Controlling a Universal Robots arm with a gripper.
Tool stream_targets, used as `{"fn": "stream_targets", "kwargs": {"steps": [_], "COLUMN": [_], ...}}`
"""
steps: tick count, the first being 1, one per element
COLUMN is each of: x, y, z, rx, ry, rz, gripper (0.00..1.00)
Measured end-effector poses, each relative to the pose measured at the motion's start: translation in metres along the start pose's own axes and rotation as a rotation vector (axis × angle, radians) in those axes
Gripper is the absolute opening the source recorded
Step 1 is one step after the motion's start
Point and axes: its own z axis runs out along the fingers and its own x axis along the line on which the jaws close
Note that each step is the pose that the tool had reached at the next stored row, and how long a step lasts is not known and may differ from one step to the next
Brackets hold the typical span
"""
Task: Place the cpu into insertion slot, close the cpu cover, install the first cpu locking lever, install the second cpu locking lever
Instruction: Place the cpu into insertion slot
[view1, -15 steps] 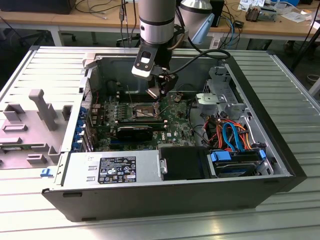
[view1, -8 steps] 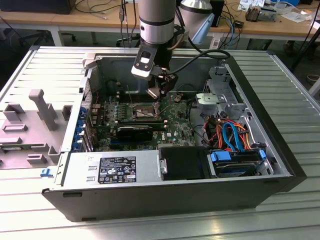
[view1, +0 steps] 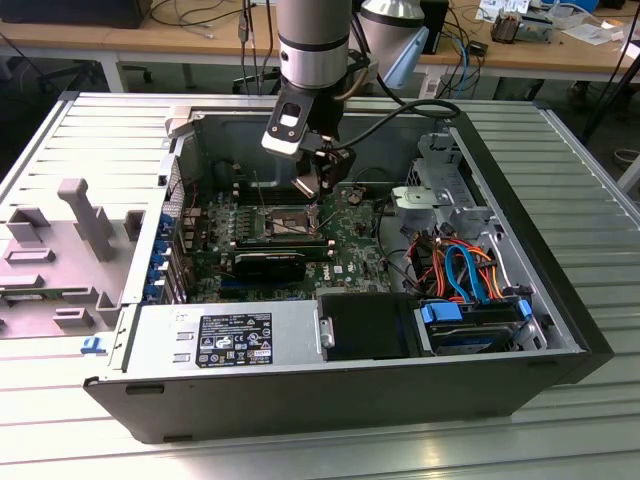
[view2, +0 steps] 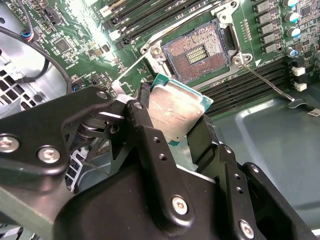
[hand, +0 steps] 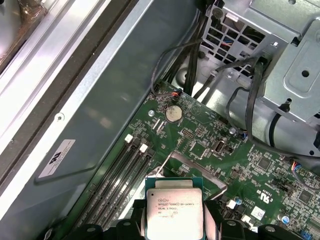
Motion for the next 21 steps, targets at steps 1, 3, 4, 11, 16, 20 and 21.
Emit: {"fn": "stream_targets", "kwargs": {"steps": [1, 3, 4, 11, 16, 20, 21], "x": [0.0000, 0.0000, 0.0000, 0.0000, 0.0000, 0.0000, 0.0000], "y": [0.0000, 0.0000, 0.0000, 0.0000, 0.0000, -0.0001, -0.0001], "z": [0.0000, 0.0001, 0.0001, 0.0004, 0.0005, 0.0007, 0.0007], "rx": [0.0000, 0.0000, 0.0000, -0.0003, -0.0003, -0.0005, -0.0005], "ry": [-0.0001, -0.0004, -0.0005, -0.0013, -0.0020, -0.0024, -0.0024], "rz": [0.001, 0.004, 0.006, 0.014, 0.022, 0.026, 0.027], "gripper": [0.55, 0.55, 0.55, 0.55, 0.55, 0.55, 0.55]}}
